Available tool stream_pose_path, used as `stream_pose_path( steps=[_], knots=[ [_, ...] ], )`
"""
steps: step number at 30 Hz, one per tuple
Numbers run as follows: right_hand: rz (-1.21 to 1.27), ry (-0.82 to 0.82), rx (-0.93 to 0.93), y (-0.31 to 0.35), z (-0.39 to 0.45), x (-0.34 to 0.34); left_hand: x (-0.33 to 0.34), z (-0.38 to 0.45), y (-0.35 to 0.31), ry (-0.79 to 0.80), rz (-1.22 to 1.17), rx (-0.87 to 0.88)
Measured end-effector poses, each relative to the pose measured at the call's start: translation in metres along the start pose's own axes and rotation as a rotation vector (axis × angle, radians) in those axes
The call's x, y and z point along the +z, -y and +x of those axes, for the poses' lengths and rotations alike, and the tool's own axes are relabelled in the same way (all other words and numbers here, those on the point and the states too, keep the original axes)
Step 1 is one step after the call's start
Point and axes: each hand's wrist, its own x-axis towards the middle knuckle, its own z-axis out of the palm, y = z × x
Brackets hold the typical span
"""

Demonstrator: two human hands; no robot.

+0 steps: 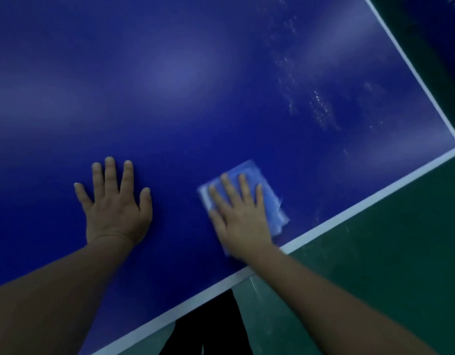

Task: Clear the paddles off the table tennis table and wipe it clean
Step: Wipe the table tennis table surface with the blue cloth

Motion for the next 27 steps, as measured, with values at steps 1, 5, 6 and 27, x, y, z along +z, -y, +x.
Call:
stream_pose_path(
  steps=[1,5,6,27],
  knots=[
    [-0.009,0.049,-0.104,-0.002,-0.028,0.001,0.000,0.000,0.000,0.000,0.000,0.000],
    [-0.093,0.197,-0.001,-0.089,-0.043,-0.018,0.000,0.000,0.000,-0.012,-0.008,0.009],
    [-0.095,0.206,0.150,-0.115,-0.032,-0.024,-0.001,0.000,-0.001,-0.007,-0.009,0.005],
    [0.064,0.040,0.808,-0.169,0.008,-0.044,-0.002,0.000,-0.002,-0.027,-0.022,0.022]
  ],
)
